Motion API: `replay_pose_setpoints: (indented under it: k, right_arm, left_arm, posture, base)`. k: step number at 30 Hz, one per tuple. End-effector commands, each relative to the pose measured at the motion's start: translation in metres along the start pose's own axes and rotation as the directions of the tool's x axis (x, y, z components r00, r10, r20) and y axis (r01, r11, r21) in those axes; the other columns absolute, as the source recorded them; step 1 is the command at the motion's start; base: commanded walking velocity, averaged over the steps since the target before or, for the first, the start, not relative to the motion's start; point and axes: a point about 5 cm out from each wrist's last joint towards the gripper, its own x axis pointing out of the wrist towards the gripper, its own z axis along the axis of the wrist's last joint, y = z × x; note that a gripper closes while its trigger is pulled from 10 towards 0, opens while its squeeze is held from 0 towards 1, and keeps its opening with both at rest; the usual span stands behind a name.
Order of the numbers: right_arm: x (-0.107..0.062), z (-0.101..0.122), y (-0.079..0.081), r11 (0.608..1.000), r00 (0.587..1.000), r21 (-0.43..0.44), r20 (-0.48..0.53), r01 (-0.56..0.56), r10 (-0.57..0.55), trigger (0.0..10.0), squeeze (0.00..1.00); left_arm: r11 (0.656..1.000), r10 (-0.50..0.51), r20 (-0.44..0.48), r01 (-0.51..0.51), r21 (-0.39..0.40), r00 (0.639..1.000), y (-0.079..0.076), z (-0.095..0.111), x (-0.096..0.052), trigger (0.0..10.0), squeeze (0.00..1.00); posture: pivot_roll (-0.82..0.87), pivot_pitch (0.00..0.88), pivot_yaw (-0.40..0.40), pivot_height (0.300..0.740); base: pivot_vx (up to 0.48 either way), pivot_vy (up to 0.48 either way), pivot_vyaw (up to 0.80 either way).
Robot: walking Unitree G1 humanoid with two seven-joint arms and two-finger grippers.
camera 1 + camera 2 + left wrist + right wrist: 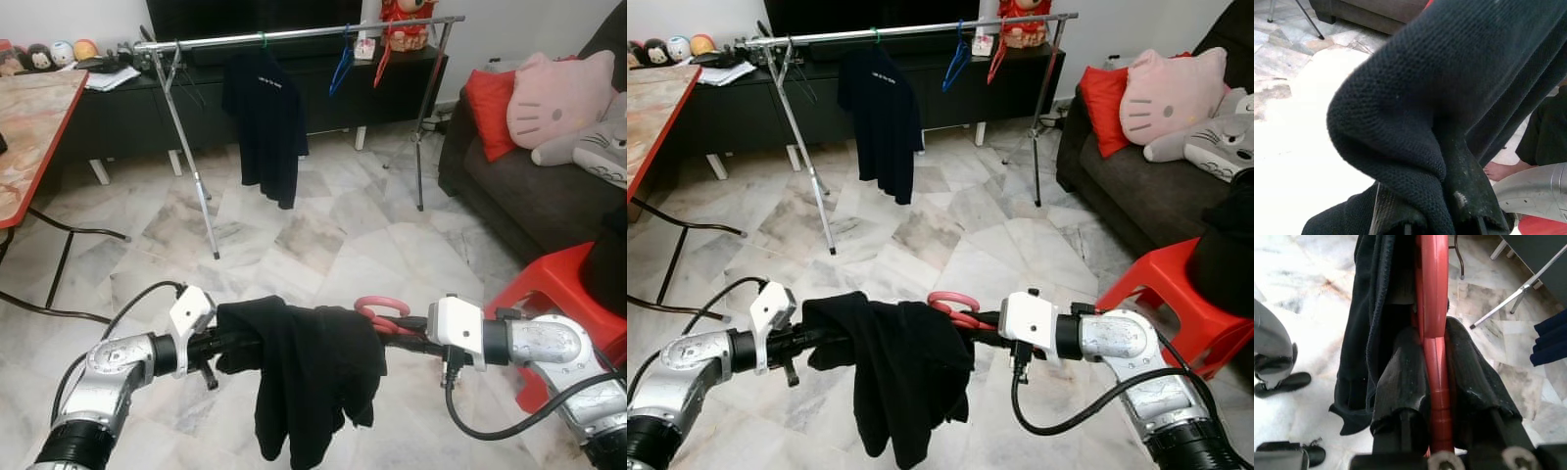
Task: Hang hanger
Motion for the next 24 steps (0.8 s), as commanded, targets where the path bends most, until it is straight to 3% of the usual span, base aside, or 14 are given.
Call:
replay_pose_setpoints:
  k: [1, 4, 11, 18, 23, 24]
  right_arm:
    - [-0.001, 0.002, -0.004, 0.999, 1.0, -0.043, -0.016, -0.001, 0.0, 0.0, 0.0]
    - [-0.002, -0.004, -0.001, 0.999, 0.999, -0.051, -0.052, -0.015, 0.013, 0.0, 0.0]
    - [-0.008, -0.02, 0.009, 1.0, 0.997, 0.026, -0.077, -0.011, 0.013, 0.0, 0.0]
    - [-0.018, -0.052, 0.02, 0.993, 0.984, 0.116, -0.177, 0.017, 0.004, 0.0, 0.0]
    - [-0.022, -0.071, 0.033, 0.983, 0.974, 0.183, -0.226, 0.032, 0.01, 0.0, 0.0]
    - [-0.022, -0.082, 0.043, 0.974, 0.968, 0.223, -0.25, 0.039, 0.019, 0.0, 0.0]
  left_arm:
    - [1.0, 0.015, 0.003, -0.015, 0.006, 1.0, 0.003, 0.003, -0.007, 0.0, 0.0]
    - [1.0, 0.029, -0.002, -0.029, 0.011, 1.0, 0.005, 0.004, -0.01, 0.0, 0.0]
    - [0.993, 0.116, -0.008, -0.116, 0.02, 0.993, 0.013, 0.003, -0.031, 0.0, 0.0]
    - [0.978, 0.208, 0.011, -0.208, -0.004, 0.978, 0.019, 0.004, -0.056, 0.0, 0.0]
    - [0.962, 0.271, 0.02, -0.271, -0.018, 0.962, 0.022, 0.003, -0.071, 0.0, 0.0]
    - [0.953, 0.301, 0.047, -0.3, -0.033, 0.952, 0.024, 0.006, -0.076, 0.0, 0.0]
  posture:
    - [-0.07, 0.0, -0.017, 0.74]
    - [-0.07, 0.0, -0.017, 0.74]
    - [-0.07, 0.0, -0.022, 0.74]
    - [-0.07, 0.0, -0.022, 0.74]
    - [-0.07, 0.0, -0.022, 0.74]
    - [-0.07, 0.0, -0.022, 0.74]
  base:
    - [0.0, 0.0, 0.0]
    - [0.0, 0.0, 0.0]
    - [0.0, 0.0, 0.0]
    - [0.0, 0.0, 0.0]
    - [0.0, 0.0, 0.0]
    - [0.0, 0.0, 0.0]
